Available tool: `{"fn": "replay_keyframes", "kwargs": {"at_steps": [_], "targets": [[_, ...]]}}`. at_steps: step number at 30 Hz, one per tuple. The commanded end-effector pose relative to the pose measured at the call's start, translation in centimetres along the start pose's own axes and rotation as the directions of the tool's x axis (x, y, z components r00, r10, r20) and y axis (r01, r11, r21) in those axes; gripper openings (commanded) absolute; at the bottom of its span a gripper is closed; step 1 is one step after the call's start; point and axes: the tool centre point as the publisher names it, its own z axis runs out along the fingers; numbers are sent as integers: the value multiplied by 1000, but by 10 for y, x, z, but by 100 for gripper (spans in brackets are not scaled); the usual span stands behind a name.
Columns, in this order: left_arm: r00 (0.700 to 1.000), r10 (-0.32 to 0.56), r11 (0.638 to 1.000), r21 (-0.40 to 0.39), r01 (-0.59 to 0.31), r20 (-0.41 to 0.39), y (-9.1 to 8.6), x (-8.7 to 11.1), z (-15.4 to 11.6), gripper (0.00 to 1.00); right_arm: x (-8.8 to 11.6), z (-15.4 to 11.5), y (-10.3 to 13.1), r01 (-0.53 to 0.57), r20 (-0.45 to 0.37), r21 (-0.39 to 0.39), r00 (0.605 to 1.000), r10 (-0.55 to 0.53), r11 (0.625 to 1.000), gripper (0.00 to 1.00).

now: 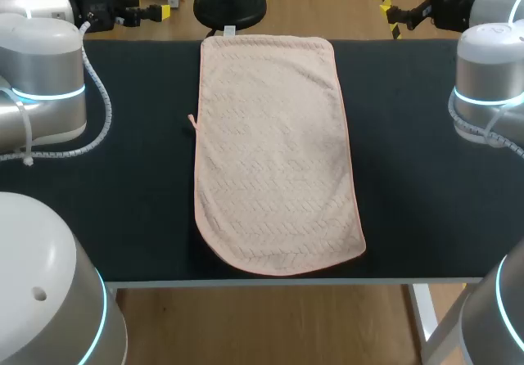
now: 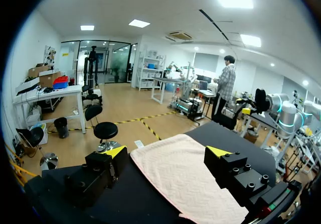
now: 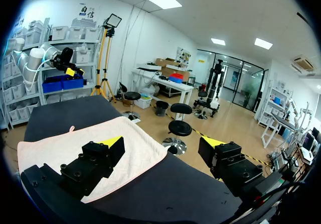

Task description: Fold the towel

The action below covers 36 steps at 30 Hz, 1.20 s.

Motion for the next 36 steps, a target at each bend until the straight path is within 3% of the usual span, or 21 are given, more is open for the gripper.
{"fn": "replay_keyframes", "kwargs": {"at_steps": [1, 14, 16, 17, 19, 20, 21, 23, 26, 27, 30, 33, 36], "targets": [[1000, 0, 1000, 6, 0, 2, 1, 0, 1, 100, -1, 1, 0, 0, -1, -1, 1000, 0, 1000, 100], [1000, 0, 1000, 6, 0, 2, 1, 0, 1, 100, -1, 1, 0, 0, -1, -1, 1000, 0, 1000, 100], [994, 80, 990, -112, -88, -70, 3, 1, 11, 100, 2, 4, 0, 53, -19, 37, 998, -52, 998, 100], [984, 137, 967, -199, -157, -112, 4, 4, 16, 100, 5, 9, 0, 127, -72, 133, 990, -119, 983, 100], [953, 215, 913, -301, -274, -214, 6, 10, 25, 100, 13, 16, 1, 258, -151, 238, 962, -227, 936, 100], [927, 265, 866, -357, -349, -264, 8, 15, 28, 100, 17, 19, 2, 319, -213, 283, 940, -265, 905, 100], [898, 303, 810, -410, -419, -318, 10, 19, 31, 100, 21, 22, 2, 411, -259, 326, 905, -338, 851, 100], [844, 347, 693, -494, -524, -408, 16, 27, 36, 100, 29, 24, 4, 522, -388, 376, 839, -382, 766, 100], [761, 397, 496, -578, -648, -513, 25, 38, 39, 100, 44, 25, 1, 708, -563, 431, 695, -446, 559, 100], [722, 417, 409, -596, -691, -552, 30, 41, 40, 100, 48, 25, -1, 741, -594, 433, 663, -456, 513, 100], [644, 420, 252, -599, -760, -640, 41, 51, 41, 100, 59, 26, -8, 796, -653, 450, 603, -459, 405, 100], [585, 415, 148, -583, -799, -697, 51, 61, 43, 100, 72, 27, -15, 845, -694, 442, 534, -483, 301, 100], [545, 398, 99, -556, -825, -738, 62, 66, 43, 100, 88, 26, -25, 904, -773, 391, 425, -472, 174, 100]]}}
